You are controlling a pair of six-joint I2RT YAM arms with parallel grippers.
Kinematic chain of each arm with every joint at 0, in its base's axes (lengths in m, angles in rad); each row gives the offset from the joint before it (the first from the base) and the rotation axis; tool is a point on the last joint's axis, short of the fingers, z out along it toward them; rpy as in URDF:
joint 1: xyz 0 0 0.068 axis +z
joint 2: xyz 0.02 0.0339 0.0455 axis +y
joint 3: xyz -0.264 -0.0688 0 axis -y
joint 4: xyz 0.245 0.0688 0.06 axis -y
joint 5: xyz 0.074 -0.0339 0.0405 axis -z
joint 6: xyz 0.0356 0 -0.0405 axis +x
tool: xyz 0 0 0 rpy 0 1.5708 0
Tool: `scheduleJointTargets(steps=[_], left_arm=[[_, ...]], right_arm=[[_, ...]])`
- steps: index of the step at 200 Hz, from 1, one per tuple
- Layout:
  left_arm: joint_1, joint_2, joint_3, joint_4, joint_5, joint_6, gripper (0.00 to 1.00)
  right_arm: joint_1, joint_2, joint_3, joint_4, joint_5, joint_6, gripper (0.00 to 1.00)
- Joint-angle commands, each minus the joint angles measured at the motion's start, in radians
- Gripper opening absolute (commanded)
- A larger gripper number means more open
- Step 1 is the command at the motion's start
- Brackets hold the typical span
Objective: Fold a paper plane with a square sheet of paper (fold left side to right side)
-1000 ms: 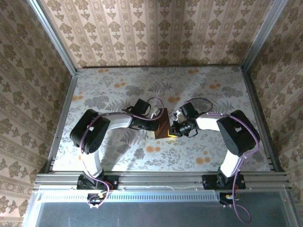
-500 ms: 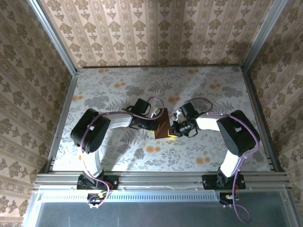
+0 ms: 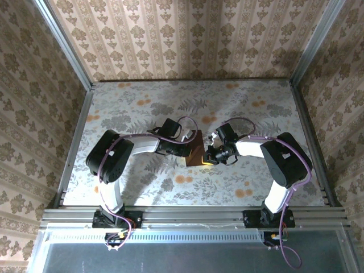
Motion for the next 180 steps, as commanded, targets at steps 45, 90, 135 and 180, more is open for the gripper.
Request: scheduleJointTargets(steps=[45, 90, 135, 180], left_arm=[[0.013, 0.019, 0.004, -0.012, -0.023, 0.031, 0.00], [0.008, 0.027, -0.014, -0.023, -0.045, 0.037, 0.00], [-0.001, 0.033, -0.018, -0.027, -0.059, 0.040, 0.00], [-0.003, 0.030, -0.019, -0.035, -0.066, 0.043, 0.00]], right_arm=[[0.020, 0.044, -0.013, -0.126, 0.085, -0.028, 0.00], [0.020, -0.039, -0.009, -0.057, 0.010, 0.006, 0.00], [0.018, -0.058, -0.007, 0.111, -0.051, 0.098, 0.00], [0.020, 0.021, 0.040, 0.240, -0.061, 0.168, 0.00]])
